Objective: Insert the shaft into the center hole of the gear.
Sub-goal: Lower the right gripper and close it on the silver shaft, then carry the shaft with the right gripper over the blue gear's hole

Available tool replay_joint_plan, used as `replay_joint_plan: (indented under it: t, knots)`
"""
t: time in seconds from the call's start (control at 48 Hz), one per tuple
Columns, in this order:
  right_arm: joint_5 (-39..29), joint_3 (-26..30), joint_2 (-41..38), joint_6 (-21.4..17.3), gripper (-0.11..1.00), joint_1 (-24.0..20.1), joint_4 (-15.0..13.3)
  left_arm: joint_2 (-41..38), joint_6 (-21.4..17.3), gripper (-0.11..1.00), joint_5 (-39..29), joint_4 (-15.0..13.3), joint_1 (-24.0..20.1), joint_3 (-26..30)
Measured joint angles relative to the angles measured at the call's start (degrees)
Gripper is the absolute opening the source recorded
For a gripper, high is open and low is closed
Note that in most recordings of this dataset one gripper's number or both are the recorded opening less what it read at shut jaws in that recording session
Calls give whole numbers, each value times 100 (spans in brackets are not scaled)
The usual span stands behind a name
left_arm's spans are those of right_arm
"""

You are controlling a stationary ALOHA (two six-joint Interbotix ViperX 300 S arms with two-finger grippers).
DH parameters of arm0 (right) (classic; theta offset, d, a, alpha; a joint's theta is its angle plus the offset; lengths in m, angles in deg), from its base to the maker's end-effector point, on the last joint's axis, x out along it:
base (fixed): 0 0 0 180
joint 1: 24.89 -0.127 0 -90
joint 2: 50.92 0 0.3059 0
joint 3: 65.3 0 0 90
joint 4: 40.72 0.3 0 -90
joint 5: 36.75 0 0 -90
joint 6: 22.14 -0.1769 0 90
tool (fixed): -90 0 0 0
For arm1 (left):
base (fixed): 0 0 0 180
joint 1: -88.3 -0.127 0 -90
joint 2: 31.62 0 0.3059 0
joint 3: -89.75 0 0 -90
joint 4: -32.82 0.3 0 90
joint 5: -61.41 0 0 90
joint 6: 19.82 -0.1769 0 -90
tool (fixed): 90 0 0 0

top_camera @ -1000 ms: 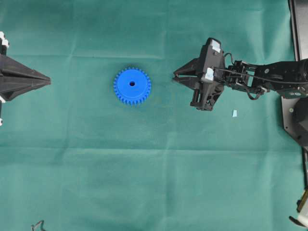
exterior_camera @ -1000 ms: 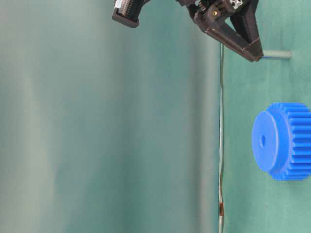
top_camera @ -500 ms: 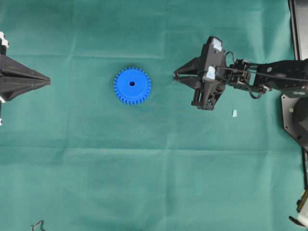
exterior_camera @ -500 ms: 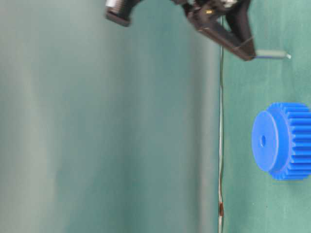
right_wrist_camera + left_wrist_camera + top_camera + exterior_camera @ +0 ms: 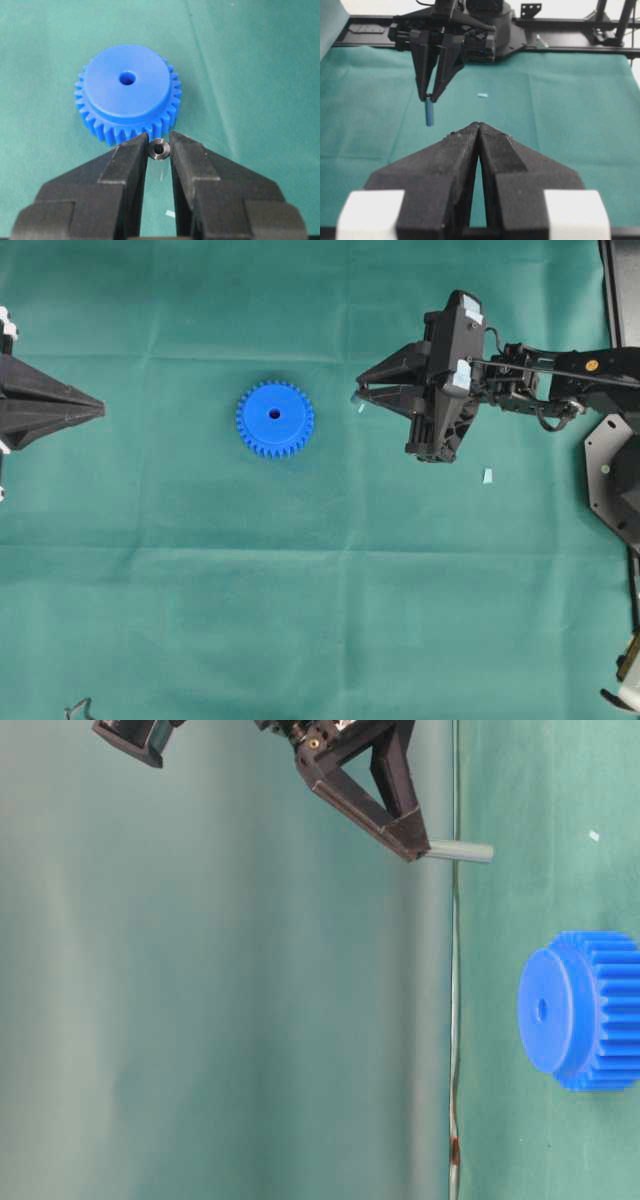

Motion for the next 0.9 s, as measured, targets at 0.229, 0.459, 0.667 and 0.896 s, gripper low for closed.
replay_joint_plan:
  t: [0.229,0.459,0.667,0.896]
  knots:
    - [-9,53,0,-26,16,0,0,0,0,0,9,-9,-9,0]
    - [0,545,-448,-35,16,-88,0,0,0,0,0,0,0,0]
    - [-97,1301,-1055,0,16,-220,-18,0,0,0,0,0,0,0]
    - [-536,2118,-1652,26,16,-299,-167,-9,0,0,0,0,-9,0]
